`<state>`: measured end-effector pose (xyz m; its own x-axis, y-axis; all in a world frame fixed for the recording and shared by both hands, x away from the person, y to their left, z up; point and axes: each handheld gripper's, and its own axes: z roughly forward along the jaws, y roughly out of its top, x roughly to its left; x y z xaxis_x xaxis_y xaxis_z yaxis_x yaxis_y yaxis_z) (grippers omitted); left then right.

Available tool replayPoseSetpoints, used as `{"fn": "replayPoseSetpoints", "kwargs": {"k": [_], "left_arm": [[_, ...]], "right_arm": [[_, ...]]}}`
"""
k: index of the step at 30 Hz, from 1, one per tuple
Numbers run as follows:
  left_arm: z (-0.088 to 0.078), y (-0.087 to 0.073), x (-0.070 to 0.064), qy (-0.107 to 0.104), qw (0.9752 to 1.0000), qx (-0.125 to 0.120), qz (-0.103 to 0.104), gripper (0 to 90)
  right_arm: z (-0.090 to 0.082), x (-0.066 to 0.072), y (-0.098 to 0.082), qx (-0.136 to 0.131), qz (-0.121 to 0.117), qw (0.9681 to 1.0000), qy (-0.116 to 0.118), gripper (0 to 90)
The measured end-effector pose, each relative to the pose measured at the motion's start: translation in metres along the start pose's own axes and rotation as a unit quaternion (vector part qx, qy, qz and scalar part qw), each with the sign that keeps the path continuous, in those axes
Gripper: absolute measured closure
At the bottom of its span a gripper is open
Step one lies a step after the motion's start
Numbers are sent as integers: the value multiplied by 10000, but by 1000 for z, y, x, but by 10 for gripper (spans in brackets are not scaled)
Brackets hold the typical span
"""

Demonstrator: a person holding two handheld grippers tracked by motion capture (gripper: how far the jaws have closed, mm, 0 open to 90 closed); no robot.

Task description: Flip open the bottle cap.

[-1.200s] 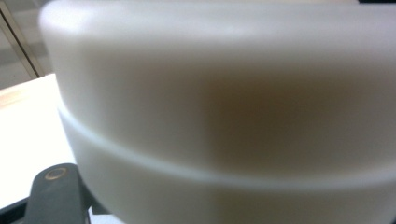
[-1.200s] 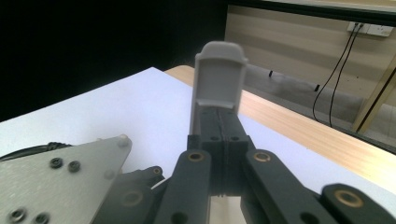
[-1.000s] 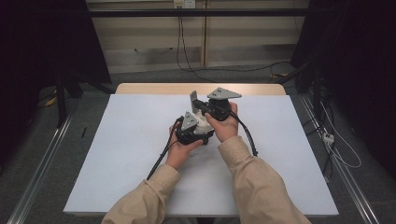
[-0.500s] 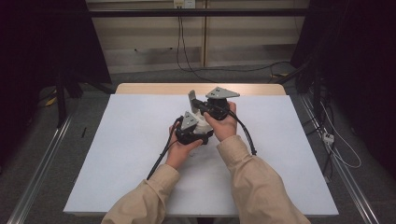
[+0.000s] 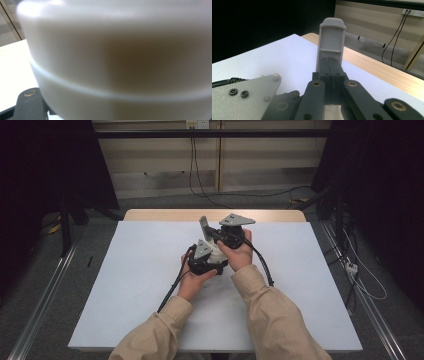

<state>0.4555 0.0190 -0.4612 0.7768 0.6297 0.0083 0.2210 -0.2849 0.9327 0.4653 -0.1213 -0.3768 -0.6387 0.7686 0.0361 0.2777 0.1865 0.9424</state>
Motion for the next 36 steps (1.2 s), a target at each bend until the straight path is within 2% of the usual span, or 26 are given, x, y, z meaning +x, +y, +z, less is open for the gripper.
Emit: {"fn": "replayPoseSetpoints", "kwargs": {"k": [26,36], "left_arm": [[1,0,-2,40,10000,23,4,187],[1,0,-3,44,10000,34,2,186]], "right_arm": [[10,-2,-1,119,114,9998,118,900],[14,-3,-3,230,64,9996,162,900]]}}
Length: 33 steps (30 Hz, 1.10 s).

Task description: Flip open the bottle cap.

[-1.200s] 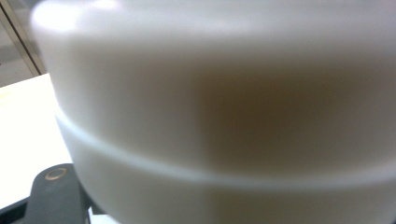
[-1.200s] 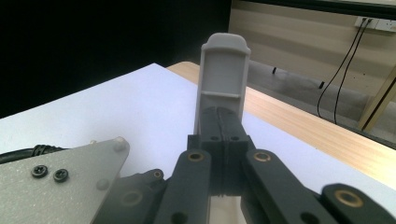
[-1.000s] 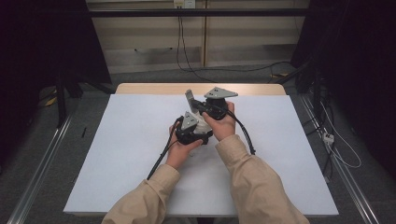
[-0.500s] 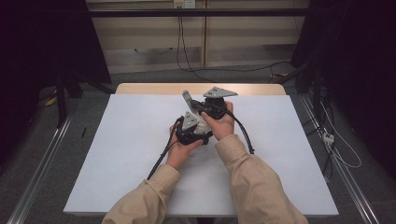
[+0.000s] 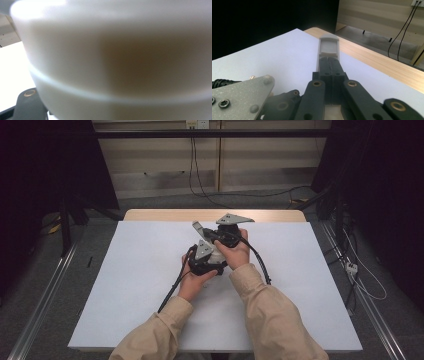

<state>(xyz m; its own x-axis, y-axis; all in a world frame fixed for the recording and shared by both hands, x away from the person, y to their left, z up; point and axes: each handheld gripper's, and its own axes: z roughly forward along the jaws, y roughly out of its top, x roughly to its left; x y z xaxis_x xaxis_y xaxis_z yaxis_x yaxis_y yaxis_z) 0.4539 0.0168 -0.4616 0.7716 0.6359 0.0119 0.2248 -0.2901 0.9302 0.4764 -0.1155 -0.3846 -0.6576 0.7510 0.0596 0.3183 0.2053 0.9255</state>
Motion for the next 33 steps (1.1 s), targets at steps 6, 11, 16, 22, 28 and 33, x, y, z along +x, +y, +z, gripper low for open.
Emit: {"fn": "replayPoseSetpoints", "kwargs": {"k": [6,11,16,22,28,33], "left_arm": [[0,0,1,-85,10000,8,41,186],[0,0,1,-78,10000,16,30,185],[0,0,0,7,10000,8,-14,185],[0,0,0,11,10000,5,-14,183],[-2,0,3,-171,9997,55,-138,177],[-8,-2,8,-162,9994,191,-231,95]], "right_arm": [[1,1,1,59,-47,10000,6,900],[1,0,2,106,-5,9999,30,900],[2,1,2,121,-24,9999,27,900],[2,3,2,116,-47,9999,12,900],[0,3,2,143,19,9999,79,881],[-4,8,4,100,-54,9999,78,818]]}}
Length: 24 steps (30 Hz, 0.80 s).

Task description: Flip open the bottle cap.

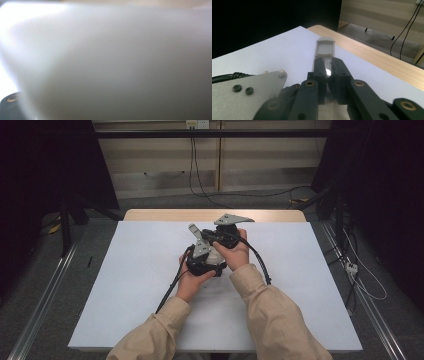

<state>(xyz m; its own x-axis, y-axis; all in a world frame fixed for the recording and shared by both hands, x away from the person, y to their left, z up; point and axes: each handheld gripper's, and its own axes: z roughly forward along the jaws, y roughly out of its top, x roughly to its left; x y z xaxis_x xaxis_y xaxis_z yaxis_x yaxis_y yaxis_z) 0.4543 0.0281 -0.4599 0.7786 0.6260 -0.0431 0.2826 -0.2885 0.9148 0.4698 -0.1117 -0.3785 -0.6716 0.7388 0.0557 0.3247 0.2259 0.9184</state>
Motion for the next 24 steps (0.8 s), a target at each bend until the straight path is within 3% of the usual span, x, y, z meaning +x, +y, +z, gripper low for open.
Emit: {"fn": "replayPoseSetpoints", "kwargs": {"k": [5,9,12,16,24], "left_arm": [[-7,-2,3,-101,9996,134,-223,78],[-20,-4,6,-189,9997,155,-76,83],[-30,-6,7,-287,9994,152,-123,78],[-46,-6,8,-397,9990,154,-127,67],[-76,-12,15,-461,9988,158,-56,66]], "right_arm": [[-10,1,-2,42,-63,10000,10,704],[-28,-2,-7,-62,16,10000,32,536],[-41,-4,-14,-71,89,9999,93,383],[-54,-3,-24,-47,117,9999,41,259],[-76,0,-40,22,109,9999,42,186]]}}
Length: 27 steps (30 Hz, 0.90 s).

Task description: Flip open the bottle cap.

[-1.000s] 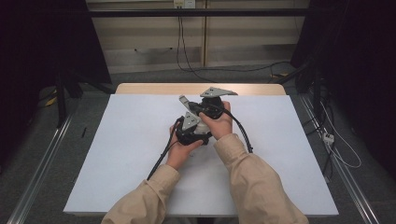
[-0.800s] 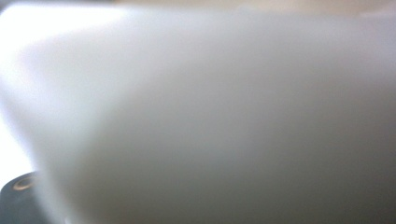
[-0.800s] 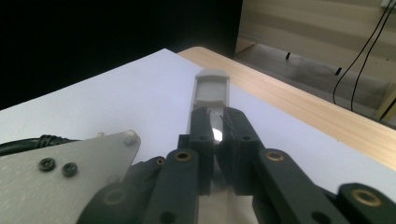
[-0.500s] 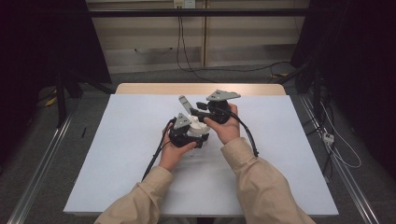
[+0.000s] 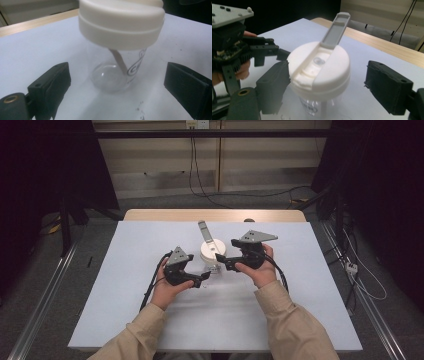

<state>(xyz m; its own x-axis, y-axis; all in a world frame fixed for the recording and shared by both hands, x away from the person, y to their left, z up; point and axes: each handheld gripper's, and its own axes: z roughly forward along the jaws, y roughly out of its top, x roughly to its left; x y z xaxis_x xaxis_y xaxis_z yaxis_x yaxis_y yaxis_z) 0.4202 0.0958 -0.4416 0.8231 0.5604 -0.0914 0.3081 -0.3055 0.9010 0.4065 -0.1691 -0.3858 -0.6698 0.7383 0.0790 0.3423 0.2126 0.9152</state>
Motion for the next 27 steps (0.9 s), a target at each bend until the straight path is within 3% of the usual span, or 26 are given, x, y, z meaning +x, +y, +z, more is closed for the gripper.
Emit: {"fn": "replayPoseSetpoints", "kwargs": {"k": [7,13,27], "left_arm": [[-19,-12,5,-96,9999,128,6,67],[-32,-20,10,-94,9998,189,-36,67],[-62,-25,15,-41,9999,13,-154,70]], "right_arm": [[-14,1,-17,112,-35,9999,-61,154],[-25,0,-35,188,106,9997,-85,134],[-60,0,-73,267,164,9994,-173,93]]}}
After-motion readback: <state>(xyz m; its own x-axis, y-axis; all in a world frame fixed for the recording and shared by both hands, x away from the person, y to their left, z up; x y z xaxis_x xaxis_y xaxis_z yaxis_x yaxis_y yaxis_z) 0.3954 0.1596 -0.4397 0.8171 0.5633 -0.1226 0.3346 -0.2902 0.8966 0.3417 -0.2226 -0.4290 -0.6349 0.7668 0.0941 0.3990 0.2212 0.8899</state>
